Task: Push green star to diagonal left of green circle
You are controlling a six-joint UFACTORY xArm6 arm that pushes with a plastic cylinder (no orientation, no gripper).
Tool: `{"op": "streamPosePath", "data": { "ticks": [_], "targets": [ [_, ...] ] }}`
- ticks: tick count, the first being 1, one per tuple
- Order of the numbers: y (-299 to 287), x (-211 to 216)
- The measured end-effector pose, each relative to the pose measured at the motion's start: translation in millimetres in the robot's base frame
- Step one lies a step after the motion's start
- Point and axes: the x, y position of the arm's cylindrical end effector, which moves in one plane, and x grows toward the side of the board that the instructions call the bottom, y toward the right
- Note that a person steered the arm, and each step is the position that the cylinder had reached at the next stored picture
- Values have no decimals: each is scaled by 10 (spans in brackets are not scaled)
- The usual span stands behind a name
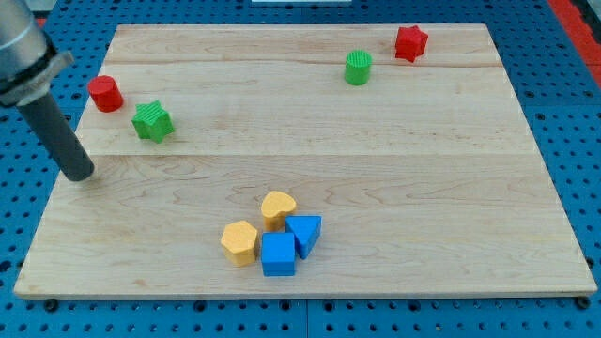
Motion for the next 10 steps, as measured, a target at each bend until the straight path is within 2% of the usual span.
{"op": "streamPosePath", "data": {
  "ticks": [1,2,3,7,8,10],
  "targets": [
    [-18,-275],
    [609,-609],
    [957,-767],
    [1723,-830],
    [1786,-832],
    [1450,-900]
  ]
}}
